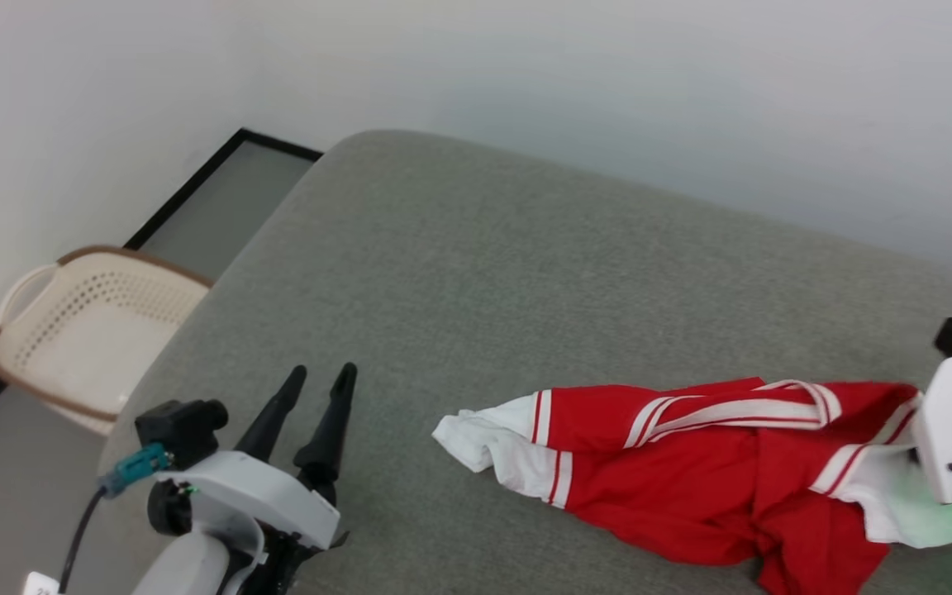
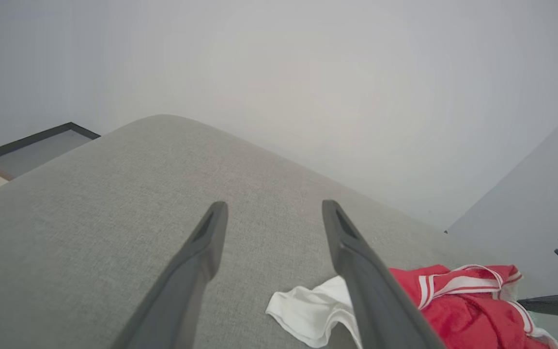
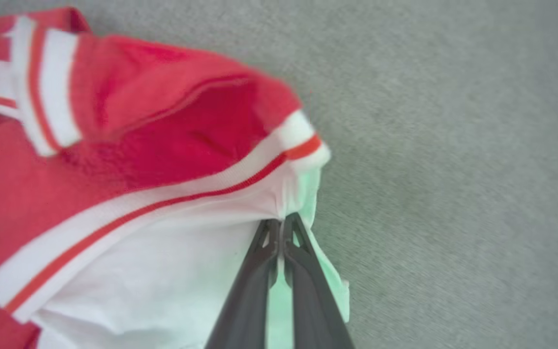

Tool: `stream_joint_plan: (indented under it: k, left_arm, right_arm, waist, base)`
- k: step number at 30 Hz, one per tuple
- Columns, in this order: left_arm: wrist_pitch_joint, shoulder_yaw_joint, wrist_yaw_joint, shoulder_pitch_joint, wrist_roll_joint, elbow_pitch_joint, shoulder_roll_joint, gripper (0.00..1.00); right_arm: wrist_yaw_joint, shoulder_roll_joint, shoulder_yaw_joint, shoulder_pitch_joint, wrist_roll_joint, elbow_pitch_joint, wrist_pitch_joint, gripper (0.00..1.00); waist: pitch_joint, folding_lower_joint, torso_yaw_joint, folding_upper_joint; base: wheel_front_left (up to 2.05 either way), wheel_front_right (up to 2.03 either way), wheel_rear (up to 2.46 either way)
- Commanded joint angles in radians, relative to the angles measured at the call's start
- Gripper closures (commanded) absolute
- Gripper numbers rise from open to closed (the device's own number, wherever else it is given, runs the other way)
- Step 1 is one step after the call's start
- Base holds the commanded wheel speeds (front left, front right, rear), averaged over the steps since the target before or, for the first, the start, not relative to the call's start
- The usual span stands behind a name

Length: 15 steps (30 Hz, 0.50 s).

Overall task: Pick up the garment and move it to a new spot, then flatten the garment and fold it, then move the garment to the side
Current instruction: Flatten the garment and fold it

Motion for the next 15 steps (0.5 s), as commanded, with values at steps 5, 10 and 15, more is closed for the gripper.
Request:
stream_joint_plan:
  k: [5, 10, 15]
  left_arm:
    - [0.007, 0.003, 0.008, 0.027, -0.003, -0.014, 0.023, 0.0]
    - [0.018, 0.0, 0.014, 0.045, -0.005, -0.033, 0.033, 0.0]
    - [0.028, -0.003, 0.019, 0.061, -0.014, -0.05, 0.039, 0.0]
  right_arm:
    - [-0.001, -0.059, -0.012, -0.005, 0.008, -0.004, -0.054, 1.0]
    - [-0.001, -0.109, -0.034, 0.024, 0.018, -0.004, -0.064, 1.0]
    - [-0.001, -0.162, -0.065, 0.054, 0.019, -0.009, -0.073, 1.0]
  waist:
    - [-0.043, 0.0, -0.063, 0.0]
    - [-0.059, 0.0, -0.094, 0.0]
    - [-0.059, 0.0, -0.123, 0.0]
  base:
    - [0.0, 0.0, 0.0]
    - [0.0, 0.0, 0.0]
    - [0.0, 0.0, 0.0]
